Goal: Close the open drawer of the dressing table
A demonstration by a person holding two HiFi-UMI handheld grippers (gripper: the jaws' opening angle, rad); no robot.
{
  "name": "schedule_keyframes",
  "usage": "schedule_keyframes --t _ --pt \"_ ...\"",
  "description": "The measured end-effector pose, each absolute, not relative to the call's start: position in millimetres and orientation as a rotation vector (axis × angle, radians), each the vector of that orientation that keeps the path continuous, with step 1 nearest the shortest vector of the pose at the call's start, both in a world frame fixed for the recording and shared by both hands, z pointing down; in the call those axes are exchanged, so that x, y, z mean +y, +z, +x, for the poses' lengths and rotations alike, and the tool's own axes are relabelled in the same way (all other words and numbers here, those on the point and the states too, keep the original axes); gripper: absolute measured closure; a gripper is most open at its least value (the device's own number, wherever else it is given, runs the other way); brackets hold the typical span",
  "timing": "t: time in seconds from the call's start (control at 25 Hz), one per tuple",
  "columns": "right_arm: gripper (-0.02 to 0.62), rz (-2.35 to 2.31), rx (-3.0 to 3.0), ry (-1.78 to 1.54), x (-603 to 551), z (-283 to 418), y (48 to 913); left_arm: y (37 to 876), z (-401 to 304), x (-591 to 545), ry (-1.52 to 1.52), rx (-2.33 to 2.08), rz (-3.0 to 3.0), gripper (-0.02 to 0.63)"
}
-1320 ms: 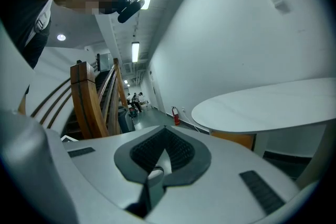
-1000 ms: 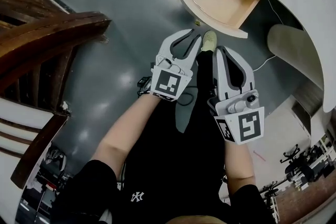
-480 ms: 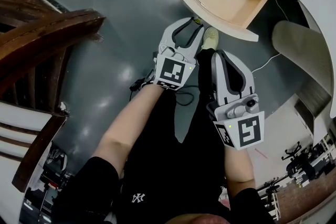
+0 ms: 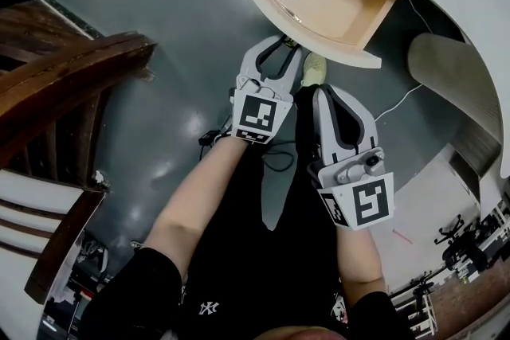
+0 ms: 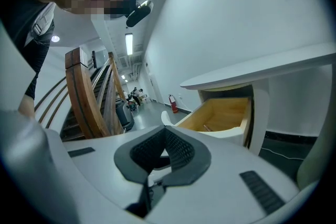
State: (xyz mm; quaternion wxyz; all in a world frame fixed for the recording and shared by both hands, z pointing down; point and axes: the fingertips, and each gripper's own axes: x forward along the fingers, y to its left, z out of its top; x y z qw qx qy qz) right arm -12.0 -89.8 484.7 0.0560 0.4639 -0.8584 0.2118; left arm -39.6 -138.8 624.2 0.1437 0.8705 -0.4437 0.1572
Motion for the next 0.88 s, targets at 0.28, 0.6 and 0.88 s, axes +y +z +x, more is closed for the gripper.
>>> schedule_keyframes --t 0.28,0.6,0.88 --pt "0.580 1.464 -2.568 0.633 -110.3 14.4 487.8 621.7 -22.5 -170.4 0.466 -1.275 2.522 0.502" --pt "0.580 1.503 -2.558 0.618 -138.3 36.9 489.0 618.0 -1.0 -216.4 0.457 -1.274 2.551 0.503" --pt "0.580 1.539 -2.550 0.605 -166.5 59.0 493.1 611.1 19.7 -250.4 0.418 -1.280 2.578 0.502"
